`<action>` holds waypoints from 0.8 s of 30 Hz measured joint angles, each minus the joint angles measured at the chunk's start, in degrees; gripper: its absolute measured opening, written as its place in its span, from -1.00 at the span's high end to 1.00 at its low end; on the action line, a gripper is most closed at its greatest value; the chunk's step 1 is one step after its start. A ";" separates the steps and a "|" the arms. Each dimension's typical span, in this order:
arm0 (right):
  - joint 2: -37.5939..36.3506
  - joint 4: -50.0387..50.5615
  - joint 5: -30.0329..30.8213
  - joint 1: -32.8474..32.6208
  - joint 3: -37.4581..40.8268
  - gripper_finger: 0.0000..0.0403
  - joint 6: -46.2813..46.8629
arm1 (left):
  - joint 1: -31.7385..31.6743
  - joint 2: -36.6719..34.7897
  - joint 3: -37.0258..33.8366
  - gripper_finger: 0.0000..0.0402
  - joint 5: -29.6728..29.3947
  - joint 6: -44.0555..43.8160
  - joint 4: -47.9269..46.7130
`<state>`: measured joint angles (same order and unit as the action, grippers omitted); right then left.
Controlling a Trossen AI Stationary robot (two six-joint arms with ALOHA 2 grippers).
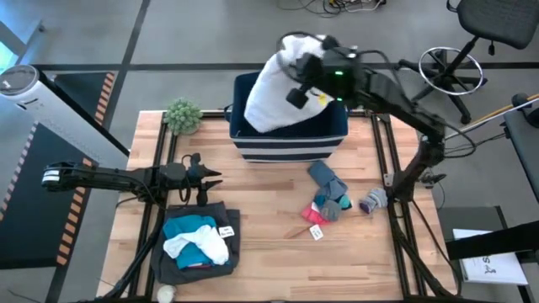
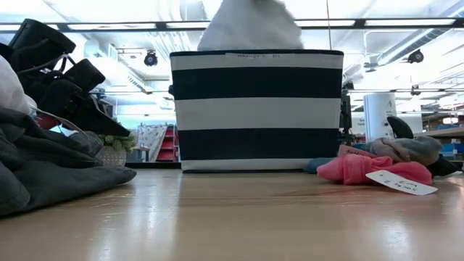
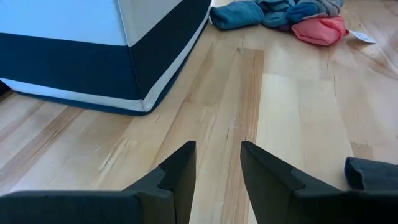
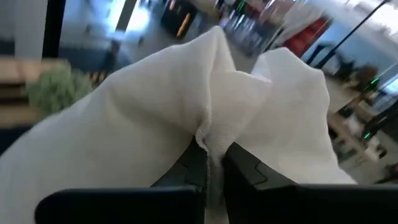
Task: Sort clothes
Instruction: Put the white polo shirt into the laundry bin
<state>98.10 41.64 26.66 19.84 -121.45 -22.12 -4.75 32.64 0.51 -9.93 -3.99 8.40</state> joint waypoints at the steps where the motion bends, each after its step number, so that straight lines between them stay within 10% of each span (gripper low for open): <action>1: 1.11 1.22 -0.47 0.65 0.02 0.95 0.51 | 0.00 0.01 0.00 0.43 0.00 0.00 -0.01; 12: 10.91 24.36 -21.69 7.89 0.11 0.96 8.15 | 0.00 0.00 -0.01 0.43 0.00 0.22 -0.02; 24: 19.66 27.12 -36.49 17.66 0.11 0.96 7.18 | 0.00 0.00 0.00 0.43 0.00 0.24 -0.10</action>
<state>117.76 68.76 -9.83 37.50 -121.34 -14.95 -4.75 32.64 0.51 -9.93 -3.75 8.31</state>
